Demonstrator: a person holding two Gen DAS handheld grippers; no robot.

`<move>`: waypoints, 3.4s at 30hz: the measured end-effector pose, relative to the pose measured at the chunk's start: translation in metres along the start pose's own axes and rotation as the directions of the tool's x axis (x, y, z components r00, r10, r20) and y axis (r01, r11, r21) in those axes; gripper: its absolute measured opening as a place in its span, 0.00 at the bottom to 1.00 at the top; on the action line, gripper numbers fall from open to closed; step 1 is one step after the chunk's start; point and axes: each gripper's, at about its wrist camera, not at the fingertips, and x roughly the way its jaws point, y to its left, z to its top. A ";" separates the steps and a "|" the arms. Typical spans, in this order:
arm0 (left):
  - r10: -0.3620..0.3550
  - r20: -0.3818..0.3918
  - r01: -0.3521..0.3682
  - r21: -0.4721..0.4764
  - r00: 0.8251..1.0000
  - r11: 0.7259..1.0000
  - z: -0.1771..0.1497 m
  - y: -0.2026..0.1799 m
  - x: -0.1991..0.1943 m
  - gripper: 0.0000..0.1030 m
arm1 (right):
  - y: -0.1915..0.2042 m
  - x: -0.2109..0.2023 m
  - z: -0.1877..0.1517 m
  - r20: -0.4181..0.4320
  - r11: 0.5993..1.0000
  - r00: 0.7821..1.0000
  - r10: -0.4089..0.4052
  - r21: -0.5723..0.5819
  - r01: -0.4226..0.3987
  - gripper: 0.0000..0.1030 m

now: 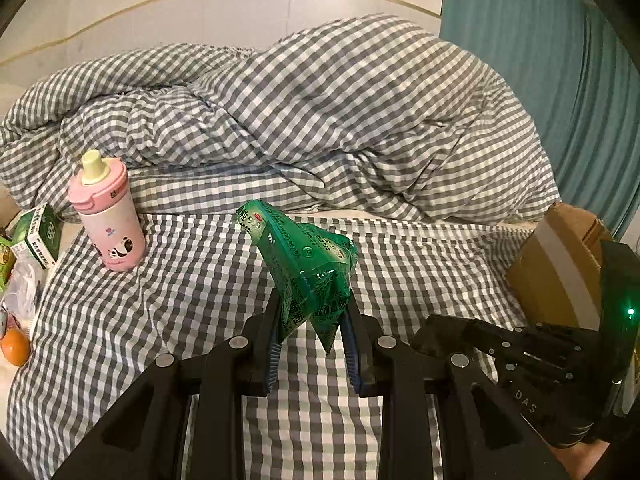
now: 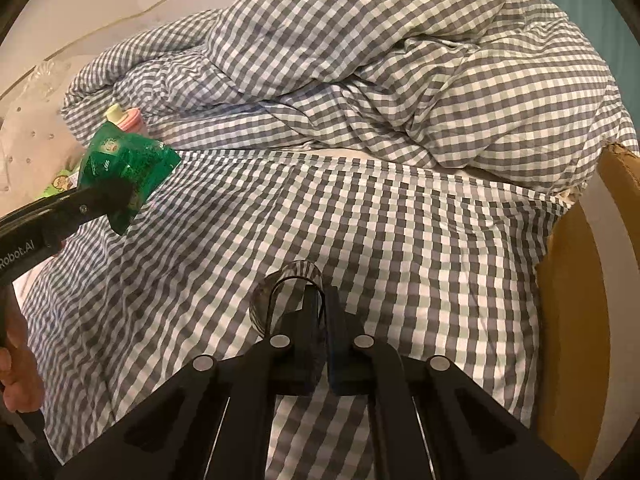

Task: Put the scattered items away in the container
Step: 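Lift and carry the green packet and black case over the cardboard box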

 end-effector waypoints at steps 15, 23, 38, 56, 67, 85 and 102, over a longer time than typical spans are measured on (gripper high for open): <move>0.003 0.078 -0.003 -0.003 0.997 1.000 0.005 -0.011 -0.056 0.26 | 0.006 -0.074 -0.003 0.124 1.000 0.992 0.002 0.005 -0.002 0.02; -0.019 0.133 0.019 0.007 0.991 1.000 0.009 -0.026 -0.093 0.26 | 0.004 -0.130 0.000 0.209 1.000 0.978 -0.023 0.017 0.020 0.02; -0.077 0.230 0.068 0.050 0.970 0.996 0.016 -0.063 -0.156 0.26 | -0.008 -0.221 0.000 0.324 0.994 0.940 -0.111 0.048 0.101 0.02; -0.161 0.261 0.134 0.119 0.952 0.984 0.011 -0.118 -0.187 0.26 | -0.040 -0.301 -0.023 0.402 0.976 0.890 -0.217 0.109 0.188 0.02; -0.241 0.258 0.202 0.169 0.936 0.965 0.015 -0.174 -0.189 0.26 | -0.085 -0.341 -0.043 0.413 0.946 0.851 -0.323 0.175 0.274 0.02; -0.359 0.212 0.302 0.260 0.909 0.917 0.011 -0.274 -0.183 0.26 | -0.159 -0.384 -0.077 0.389 0.888 0.803 -0.451 0.284 0.361 0.02; -0.364 0.125 0.318 0.285 0.923 0.904 0.011 -0.304 -0.139 0.26 | -0.192 -0.365 -0.080 0.344 0.877 0.817 -0.462 0.313 0.364 0.02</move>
